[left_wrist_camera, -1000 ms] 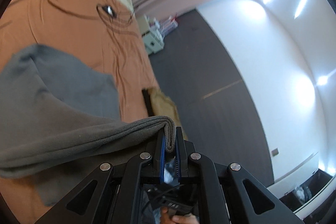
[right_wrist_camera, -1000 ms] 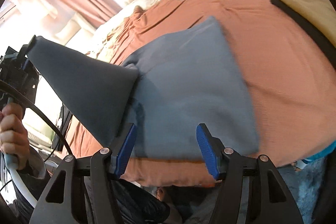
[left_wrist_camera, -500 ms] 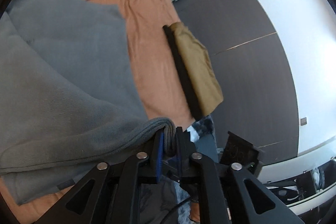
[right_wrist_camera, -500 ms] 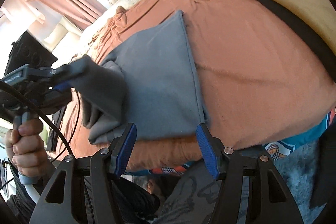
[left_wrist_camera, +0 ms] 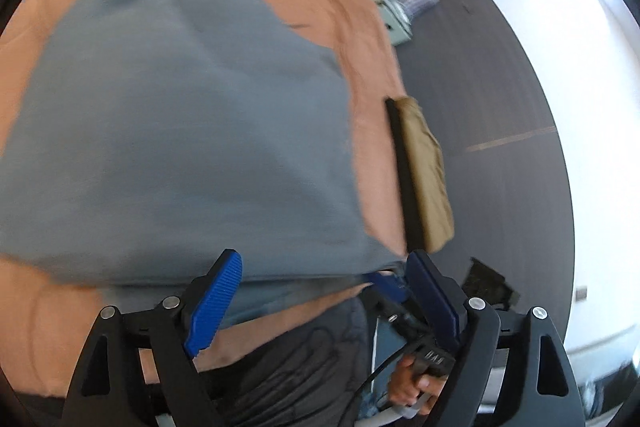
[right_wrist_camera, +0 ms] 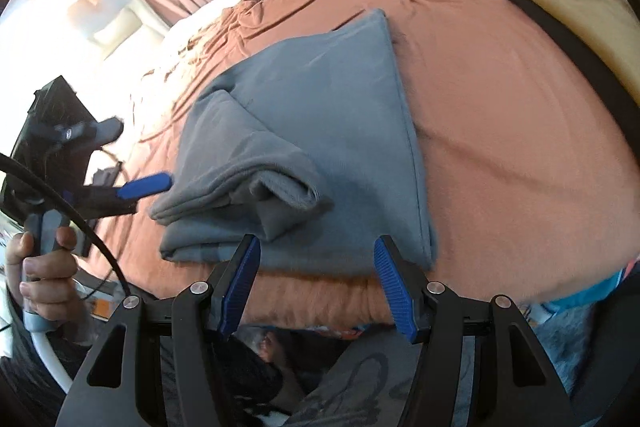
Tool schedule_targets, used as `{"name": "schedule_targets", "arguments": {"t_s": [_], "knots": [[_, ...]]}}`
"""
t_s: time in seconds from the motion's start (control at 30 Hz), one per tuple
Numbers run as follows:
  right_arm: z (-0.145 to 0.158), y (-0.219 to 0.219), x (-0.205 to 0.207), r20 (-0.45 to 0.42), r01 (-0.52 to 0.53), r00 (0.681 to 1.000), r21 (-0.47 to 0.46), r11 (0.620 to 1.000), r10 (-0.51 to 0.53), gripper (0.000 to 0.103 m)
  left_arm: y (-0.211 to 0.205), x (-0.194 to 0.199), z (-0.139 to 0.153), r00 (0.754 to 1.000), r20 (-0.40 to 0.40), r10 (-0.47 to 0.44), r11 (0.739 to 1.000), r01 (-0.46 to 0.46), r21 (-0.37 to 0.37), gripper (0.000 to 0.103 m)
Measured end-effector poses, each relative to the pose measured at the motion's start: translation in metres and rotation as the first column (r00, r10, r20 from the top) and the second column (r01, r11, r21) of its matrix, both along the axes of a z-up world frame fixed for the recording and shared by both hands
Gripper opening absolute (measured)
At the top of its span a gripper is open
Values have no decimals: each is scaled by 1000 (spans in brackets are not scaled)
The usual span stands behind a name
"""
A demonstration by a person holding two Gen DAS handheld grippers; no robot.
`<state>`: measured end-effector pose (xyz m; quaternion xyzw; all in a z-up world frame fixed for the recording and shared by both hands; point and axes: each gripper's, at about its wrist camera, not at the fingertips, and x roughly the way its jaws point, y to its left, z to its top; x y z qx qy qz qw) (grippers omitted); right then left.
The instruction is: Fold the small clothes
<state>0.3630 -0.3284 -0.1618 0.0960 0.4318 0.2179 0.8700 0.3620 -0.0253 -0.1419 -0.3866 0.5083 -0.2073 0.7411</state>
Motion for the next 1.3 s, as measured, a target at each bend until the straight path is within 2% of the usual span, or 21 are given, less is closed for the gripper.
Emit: {"name": "schedule_targets", "arguments": {"t_s": [0.23,0.33,0.4,0.53,0.77,0.87,0.93,0.97,1.0,1.03,1.1,1.17,1.3], "knots": [[11,24,13,38,-41,998,-152,988,47,57,55,-25,-27,985,-96,141,990,-140,13,85],[16,29,18,53,-44,997,-170,984,54,55,66,-32,-40,975,-133,180,984,-180,13,85],[20,32,20,63,-46,996,-172,984,58,46,74,-35,-49,967,-157,199,979,-202,-4,85],[24,35,17,91,-60,993,-177,982,77,34,73,-31,-58,962,-175,208,977,-214,-16,85],[20,30,17,97,-44,993,-169,985,61,33,60,-31,-64,961,-186,205,973,-220,-68,85],[20,29,18,95,-43,994,-162,986,59,33,61,-33,-65,960,-175,220,971,-232,-51,85],[20,29,19,99,-45,993,-157,987,61,33,65,-31,-66,953,-173,249,965,-260,-44,79],[20,29,19,102,-46,993,-155,987,63,33,67,-29,-66,950,-168,261,961,-272,-42,72],[19,29,19,104,-51,992,-156,987,67,31,69,-26,-66,947,-165,275,958,-284,-33,62],[18,29,19,101,-60,992,-156,986,76,25,72,-24,-66,943,-166,288,955,-295,-18,56],[15,30,19,97,-75,991,-158,985,91,14,76,-18,-65,937,-178,301,952,-305,6,27],[15,30,16,110,-78,989,-170,982,98,10,82,-15,-60,935,-169,313,949,-315,12,15],[16,22,9,112,-91,988,-103,991,103,5,84,-7,-27,944,-68,324,946,-322,28,10]]}}
